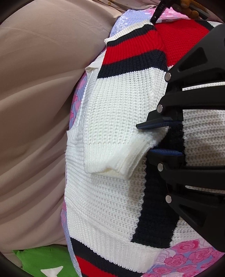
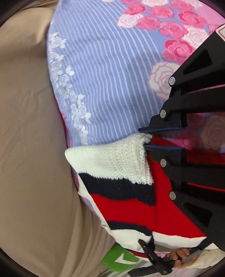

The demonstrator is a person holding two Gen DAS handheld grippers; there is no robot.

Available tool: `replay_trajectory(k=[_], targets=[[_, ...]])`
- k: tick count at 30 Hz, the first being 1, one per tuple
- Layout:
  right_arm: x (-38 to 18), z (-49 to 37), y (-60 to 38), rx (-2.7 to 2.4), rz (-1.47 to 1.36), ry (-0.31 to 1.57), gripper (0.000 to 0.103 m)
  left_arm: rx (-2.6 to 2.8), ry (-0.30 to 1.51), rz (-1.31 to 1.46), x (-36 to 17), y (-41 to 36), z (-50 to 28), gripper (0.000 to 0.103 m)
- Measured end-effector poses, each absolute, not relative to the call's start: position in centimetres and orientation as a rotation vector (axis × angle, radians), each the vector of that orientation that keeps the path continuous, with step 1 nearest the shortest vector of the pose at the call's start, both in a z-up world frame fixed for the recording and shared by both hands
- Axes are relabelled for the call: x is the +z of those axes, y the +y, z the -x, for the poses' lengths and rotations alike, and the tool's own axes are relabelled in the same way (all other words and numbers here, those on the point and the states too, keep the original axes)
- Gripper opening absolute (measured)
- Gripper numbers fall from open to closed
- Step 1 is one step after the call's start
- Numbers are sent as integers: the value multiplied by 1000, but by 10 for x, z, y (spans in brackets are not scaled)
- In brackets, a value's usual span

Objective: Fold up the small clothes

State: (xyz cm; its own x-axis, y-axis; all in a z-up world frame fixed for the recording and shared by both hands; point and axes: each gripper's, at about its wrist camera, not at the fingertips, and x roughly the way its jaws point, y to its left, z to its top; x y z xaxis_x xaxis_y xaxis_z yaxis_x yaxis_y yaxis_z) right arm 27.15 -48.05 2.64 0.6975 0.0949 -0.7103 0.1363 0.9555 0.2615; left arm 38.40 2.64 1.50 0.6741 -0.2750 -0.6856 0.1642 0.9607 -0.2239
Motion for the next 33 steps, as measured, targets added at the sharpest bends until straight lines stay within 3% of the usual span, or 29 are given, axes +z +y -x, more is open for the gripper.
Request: replay_trajectory(k=[3, 5, 10, 13, 18, 20, 22, 24, 25, 26, 27, 28, 29, 30, 33], targets=[[53, -257, -471, -117, -215, 758, 12, -250, 793, 150, 16, 24, -382, 21], [68, -250, -470, -109, -225, 712, 20, -252, 793, 147, 14, 23, -383, 21], [64, -280, -450, 65, -229, 754, 20, -250, 791, 140, 14, 19, -382, 21], [26, -300, -460, -3, -197, 849, 0, -257, 791, 157, 14, 21, -382, 23], [51, -307, -469, -58, -216, 785, 0, -258, 790, 149, 13, 20, -383, 24], [74, -320, -454, -64, -145, 739, 10, -253, 789, 134, 14, 18, -383, 24], [90, -345, -445, -15, -146, 709, 11, -251, 787, 129, 14, 17, -384, 25], [92, -380, -445, -51, -133, 710, 30, -255, 788, 142, 13, 19, -385, 25], [87, -397, -450, -95, -138, 728, 48, -258, 788, 149, 13, 20, -385, 25], [79, -416, -457, -126, -168, 760, 57, -261, 788, 154, 13, 21, -385, 25], [65, -435, -470, -136, -235, 812, 58, -262, 789, 157, 13, 22, -386, 25], [54, -444, -478, -137, -290, 855, 56, -263, 789, 158, 12, 22, -386, 25], [44, -454, -483, -119, -333, 889, 33, -263, 788, 157, 12, 22, -387, 25], [39, -461, -483, -70, -348, 906, 21, -265, 788, 156, 12, 22, -385, 25], [54, -457, -486, -71, -312, 788, 11, -267, 788, 158, 13, 23, -385, 25]])
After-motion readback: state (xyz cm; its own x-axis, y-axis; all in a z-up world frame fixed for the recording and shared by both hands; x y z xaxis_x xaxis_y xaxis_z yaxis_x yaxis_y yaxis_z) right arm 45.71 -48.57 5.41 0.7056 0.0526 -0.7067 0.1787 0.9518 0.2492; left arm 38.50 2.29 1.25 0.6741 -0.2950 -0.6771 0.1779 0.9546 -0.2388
